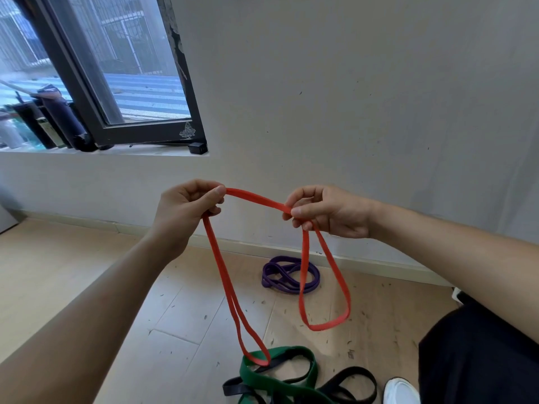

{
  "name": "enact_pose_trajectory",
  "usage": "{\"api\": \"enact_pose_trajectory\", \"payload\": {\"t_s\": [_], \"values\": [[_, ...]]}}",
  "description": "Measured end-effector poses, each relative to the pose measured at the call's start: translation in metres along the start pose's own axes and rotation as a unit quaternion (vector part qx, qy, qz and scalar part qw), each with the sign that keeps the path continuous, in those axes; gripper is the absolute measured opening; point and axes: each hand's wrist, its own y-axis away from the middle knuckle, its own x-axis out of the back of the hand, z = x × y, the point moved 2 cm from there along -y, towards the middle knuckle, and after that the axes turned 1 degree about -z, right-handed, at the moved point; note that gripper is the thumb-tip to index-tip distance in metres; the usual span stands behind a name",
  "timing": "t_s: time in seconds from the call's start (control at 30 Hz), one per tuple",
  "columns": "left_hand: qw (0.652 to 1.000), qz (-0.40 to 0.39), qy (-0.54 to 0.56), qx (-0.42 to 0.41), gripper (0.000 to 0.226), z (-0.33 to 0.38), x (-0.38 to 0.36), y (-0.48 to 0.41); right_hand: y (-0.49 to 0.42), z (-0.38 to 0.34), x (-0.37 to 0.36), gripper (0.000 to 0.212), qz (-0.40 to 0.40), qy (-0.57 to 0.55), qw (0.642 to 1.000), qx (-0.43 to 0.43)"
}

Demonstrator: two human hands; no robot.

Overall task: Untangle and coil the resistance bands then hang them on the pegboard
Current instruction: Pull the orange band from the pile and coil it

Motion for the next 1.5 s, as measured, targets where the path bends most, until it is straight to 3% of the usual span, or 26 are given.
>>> {"api": "enact_pose_trajectory", "payload": {"t_s": [0.37,0.53,0.73,0.97,1.2,1.4,1.5], "values": [[1.0,-0.006,0.003,-0.003,0.029,-0.001,0.003,0.0,0.009,-0.012,-0.008,0.02,-0.005,0.151,0.988,-0.017],[1.0,-0.019,-0.008,-0.004,0.03,-0.001,-0.001,0.001,0.01,-0.009,-0.009,0.019,-0.027,0.137,0.988,-0.063],[1.0,-0.011,-0.01,-0.008,0.023,-0.001,0.001,0.0,0.008,-0.004,-0.006,0.012,0.036,0.09,0.995,-0.025],[1.0,-0.005,-0.005,-0.009,0.023,-0.001,0.006,0.001,0.007,-0.002,-0.004,0.01,0.03,-0.004,0.999,-0.022],[1.0,0.002,-0.006,-0.007,0.017,0.0,0.008,0.001,0.008,-0.002,-0.002,0.015,0.035,0.034,0.999,0.008],[1.0,-0.007,-0.001,-0.002,0.031,0.0,0.009,0.002,0.008,-0.004,-0.004,0.017,0.046,0.024,0.999,-0.001],[1.0,0.0,0.004,-0.002,0.025,-0.001,0.009,0.001,0.008,-0.004,-0.005,0.011,0.068,0.027,0.997,0.008]]}}
